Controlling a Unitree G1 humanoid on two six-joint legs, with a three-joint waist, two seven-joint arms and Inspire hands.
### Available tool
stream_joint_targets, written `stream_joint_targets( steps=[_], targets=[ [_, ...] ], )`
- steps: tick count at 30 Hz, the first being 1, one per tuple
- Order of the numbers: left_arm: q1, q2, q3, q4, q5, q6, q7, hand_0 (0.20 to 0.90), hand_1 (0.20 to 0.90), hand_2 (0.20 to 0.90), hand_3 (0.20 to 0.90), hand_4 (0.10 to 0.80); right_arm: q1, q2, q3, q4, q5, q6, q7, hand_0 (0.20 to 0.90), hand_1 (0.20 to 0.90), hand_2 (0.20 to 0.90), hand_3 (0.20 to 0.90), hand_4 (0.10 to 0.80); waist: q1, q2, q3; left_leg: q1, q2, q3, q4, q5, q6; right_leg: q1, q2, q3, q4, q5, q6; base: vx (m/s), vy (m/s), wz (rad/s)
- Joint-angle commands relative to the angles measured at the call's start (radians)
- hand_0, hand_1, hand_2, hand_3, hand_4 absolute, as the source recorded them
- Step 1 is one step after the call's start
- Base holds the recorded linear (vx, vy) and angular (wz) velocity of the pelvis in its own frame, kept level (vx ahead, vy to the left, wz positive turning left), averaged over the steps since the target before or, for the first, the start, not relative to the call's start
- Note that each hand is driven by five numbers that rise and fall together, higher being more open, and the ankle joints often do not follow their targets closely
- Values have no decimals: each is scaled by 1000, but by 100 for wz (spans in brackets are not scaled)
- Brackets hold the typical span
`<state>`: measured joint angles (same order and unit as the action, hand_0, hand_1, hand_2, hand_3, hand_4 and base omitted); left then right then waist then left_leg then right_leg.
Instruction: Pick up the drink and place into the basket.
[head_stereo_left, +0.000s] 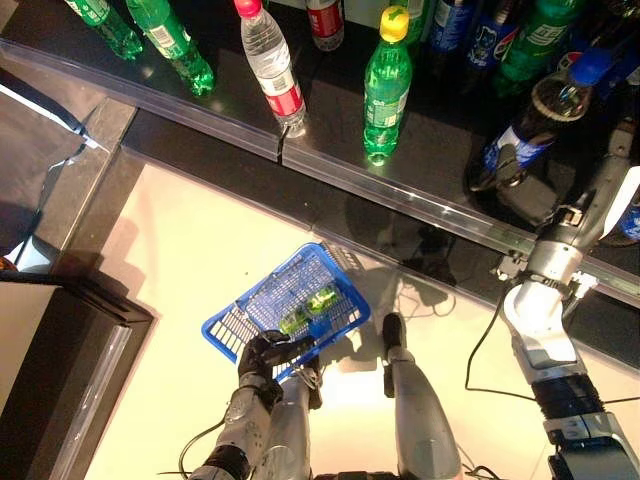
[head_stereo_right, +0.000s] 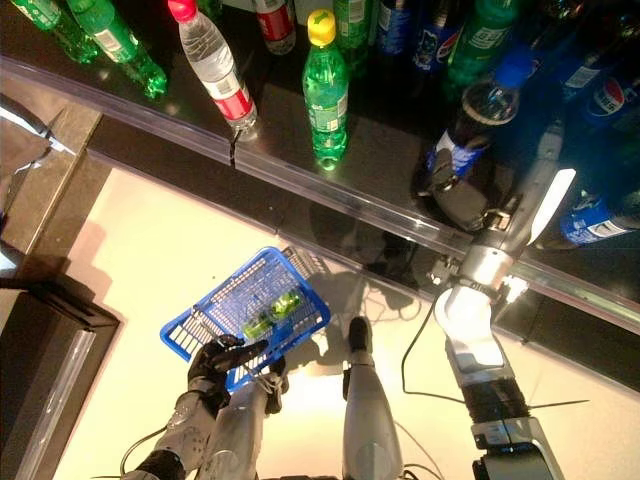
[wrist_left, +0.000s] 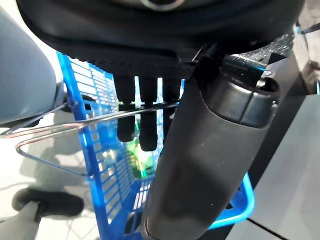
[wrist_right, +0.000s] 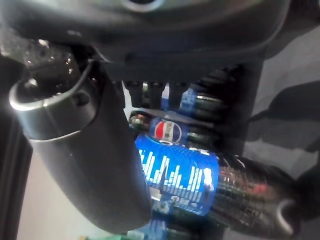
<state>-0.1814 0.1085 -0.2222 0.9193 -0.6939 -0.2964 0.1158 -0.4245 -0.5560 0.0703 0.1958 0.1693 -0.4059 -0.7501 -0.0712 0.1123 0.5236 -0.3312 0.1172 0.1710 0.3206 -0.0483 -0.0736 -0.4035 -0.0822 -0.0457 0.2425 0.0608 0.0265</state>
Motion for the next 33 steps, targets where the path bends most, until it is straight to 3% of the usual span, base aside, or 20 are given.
stream_joint_targets(
  steps=[1, 16, 17, 18, 33],
  targets=[
    [158, 119, -20, -22, -19, -6, 23, 300, 300, 300, 200, 100, -122, -72, -93, -52, 81, -108, 34, 900, 900, 900, 900, 800, 25, -38, -4, -162, -34, -55, 162, 153, -7, 84, -5, -48, 0, -82, -47, 5, -41, -1],
    [134, 125, -75, -44, -27, -8, 24, 300, 300, 300, 200, 100, -270, -70, -39, 111, 380, -80, 337, 900, 900, 900, 900, 800, 56, -16, -4, -187, -44, -95, 117, 201, -17, 62, 7, -47, -12, -77, -57, 15, -22, 2],
    [135, 126, -75, -42, -25, -8, 24, 300, 300, 300, 200, 100, -273, -66, -37, 116, 390, -79, 349, 801, 801, 801, 785, 685, 58, -17, -4, -186, -44, -97, 117, 201, -18, 65, 8, -47, -13, -78, -58, 15, -43, 1],
    [136, 127, -74, -45, -22, -6, 26, 300, 300, 300, 200, 100, -274, -59, -35, 119, 384, -80, 356, 312, 312, 312, 214, 114, 60, -19, -4, -185, -44, -101, 118, 199, -18, 67, 8, -48, -13, -78, -59, 15, -48, 0],
    [136, 134, -77, -28, -29, -5, 13, 300, 300, 300, 200, 100, -266, -57, -51, 137, 396, -82, 374, 300, 300, 300, 200, 100, 65, -23, -4, -154, -54, -127, 107, 200, -16, 108, 9, -47, -14, -84, -64, 6, -4, 2]
  ],
)
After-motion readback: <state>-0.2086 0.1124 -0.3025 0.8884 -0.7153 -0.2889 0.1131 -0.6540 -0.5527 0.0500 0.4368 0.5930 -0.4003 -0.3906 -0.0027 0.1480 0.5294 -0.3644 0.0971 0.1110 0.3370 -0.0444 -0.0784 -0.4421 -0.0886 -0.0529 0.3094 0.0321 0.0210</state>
